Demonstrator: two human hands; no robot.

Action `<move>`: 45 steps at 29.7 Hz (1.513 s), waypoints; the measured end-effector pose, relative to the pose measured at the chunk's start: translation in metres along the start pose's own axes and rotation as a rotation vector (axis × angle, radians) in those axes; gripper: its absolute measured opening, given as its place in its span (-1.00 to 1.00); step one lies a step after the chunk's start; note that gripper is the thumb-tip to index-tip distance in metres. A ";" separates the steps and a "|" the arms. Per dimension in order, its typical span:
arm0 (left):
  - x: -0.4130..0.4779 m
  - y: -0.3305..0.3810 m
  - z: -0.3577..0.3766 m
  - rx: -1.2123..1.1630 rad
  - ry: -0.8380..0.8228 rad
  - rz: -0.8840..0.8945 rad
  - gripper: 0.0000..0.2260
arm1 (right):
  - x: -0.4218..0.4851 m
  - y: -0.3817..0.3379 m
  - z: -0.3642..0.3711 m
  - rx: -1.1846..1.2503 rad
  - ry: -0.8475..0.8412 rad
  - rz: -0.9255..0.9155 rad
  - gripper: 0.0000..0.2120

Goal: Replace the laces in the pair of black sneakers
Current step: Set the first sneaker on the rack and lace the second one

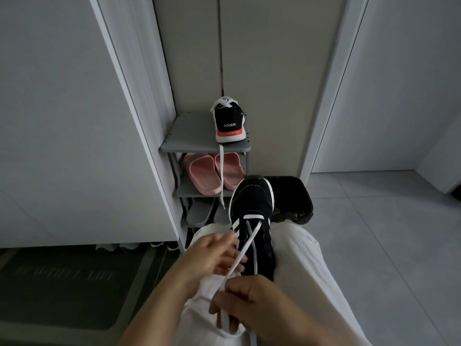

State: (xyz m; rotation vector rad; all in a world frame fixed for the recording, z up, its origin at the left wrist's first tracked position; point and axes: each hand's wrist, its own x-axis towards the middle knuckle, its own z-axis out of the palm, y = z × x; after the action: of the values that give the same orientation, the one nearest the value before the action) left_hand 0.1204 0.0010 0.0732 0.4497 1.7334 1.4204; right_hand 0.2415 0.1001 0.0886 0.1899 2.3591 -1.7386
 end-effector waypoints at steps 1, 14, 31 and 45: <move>0.007 0.002 0.008 -0.071 -0.021 -0.038 -0.73 | 0.003 0.003 0.005 -0.083 -0.007 0.009 -0.82; 0.013 -0.007 0.001 -0.108 0.069 -0.007 -0.89 | 0.062 0.047 -0.022 -0.818 0.522 0.301 -0.95; -0.010 -0.013 -0.116 0.008 0.334 -0.065 -0.61 | 0.006 0.075 -0.107 1.153 0.153 -0.259 -0.72; 0.001 -0.012 -0.079 0.607 0.622 0.302 -0.96 | 0.002 0.058 -0.111 0.571 0.316 -0.015 -0.75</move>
State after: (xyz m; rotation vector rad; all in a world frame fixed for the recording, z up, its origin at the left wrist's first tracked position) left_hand 0.0615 -0.0518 0.0632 0.6559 2.7205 1.2908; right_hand 0.2430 0.2230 0.0660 0.5684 1.9734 -2.5069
